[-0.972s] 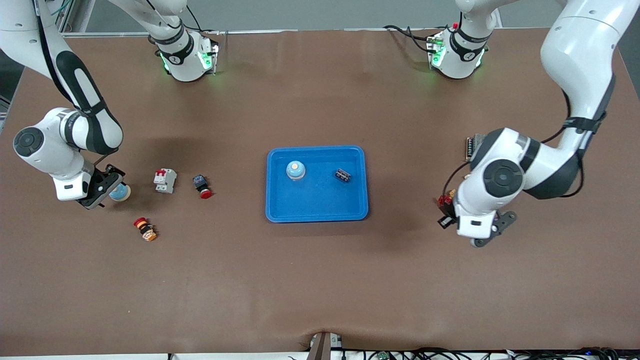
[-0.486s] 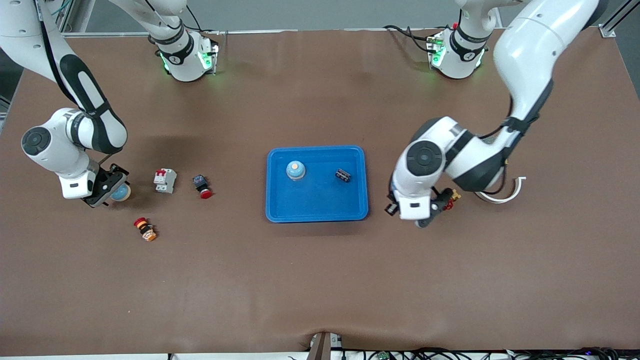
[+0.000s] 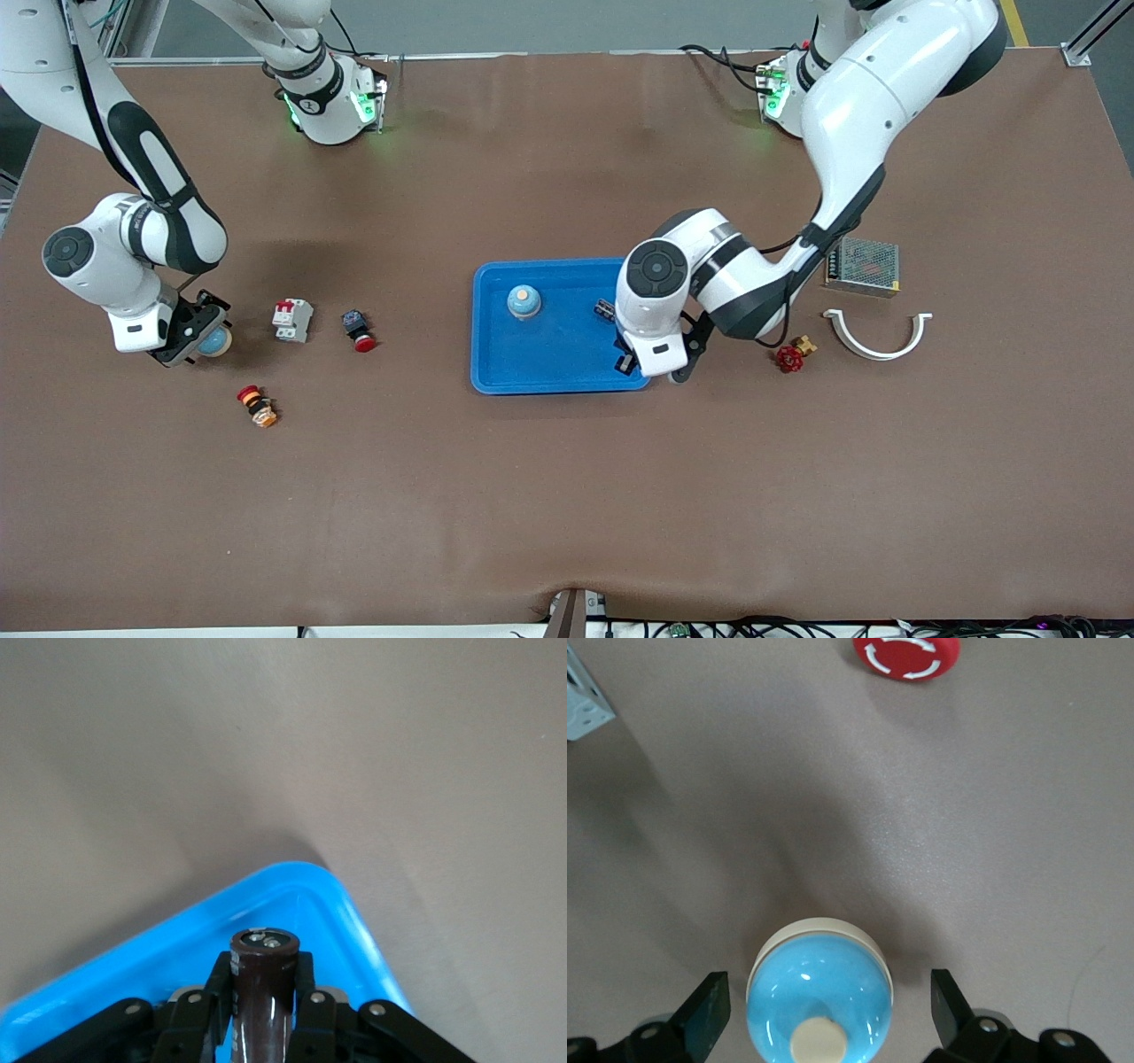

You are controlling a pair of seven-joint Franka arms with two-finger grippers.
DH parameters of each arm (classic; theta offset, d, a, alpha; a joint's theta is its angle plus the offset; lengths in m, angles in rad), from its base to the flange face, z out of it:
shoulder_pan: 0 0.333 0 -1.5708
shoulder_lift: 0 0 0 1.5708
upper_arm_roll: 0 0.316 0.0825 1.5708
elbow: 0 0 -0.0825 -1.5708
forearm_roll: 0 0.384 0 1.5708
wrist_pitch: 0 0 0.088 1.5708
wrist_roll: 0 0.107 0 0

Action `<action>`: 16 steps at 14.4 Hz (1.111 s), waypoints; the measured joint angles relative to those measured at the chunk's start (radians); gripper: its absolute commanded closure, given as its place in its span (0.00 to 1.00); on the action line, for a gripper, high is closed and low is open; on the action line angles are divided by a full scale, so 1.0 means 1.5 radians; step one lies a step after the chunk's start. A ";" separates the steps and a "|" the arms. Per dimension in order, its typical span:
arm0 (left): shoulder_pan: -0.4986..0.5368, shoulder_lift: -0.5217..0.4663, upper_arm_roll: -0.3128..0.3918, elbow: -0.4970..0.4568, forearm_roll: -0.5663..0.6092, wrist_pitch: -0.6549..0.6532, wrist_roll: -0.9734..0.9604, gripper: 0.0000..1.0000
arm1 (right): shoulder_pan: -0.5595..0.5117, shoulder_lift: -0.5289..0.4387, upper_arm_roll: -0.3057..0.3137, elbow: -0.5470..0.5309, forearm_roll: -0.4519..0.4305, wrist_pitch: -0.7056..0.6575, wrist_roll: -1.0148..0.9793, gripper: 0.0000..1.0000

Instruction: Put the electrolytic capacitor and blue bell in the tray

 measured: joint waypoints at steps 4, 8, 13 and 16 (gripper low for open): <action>-0.047 0.034 0.041 0.023 0.000 0.045 -0.078 1.00 | -0.001 0.004 0.001 0.000 0.000 0.001 0.000 0.12; -0.055 0.052 0.044 0.028 -0.013 0.045 -0.088 1.00 | -0.003 0.004 0.006 0.000 0.000 0.002 0.000 0.53; -0.056 0.065 0.044 0.028 -0.016 0.045 -0.088 0.62 | -0.008 0.004 0.012 0.000 0.000 0.004 0.000 0.62; -0.056 0.065 0.044 0.028 -0.017 0.045 -0.088 0.00 | -0.010 0.004 0.025 0.004 0.000 0.005 0.000 0.62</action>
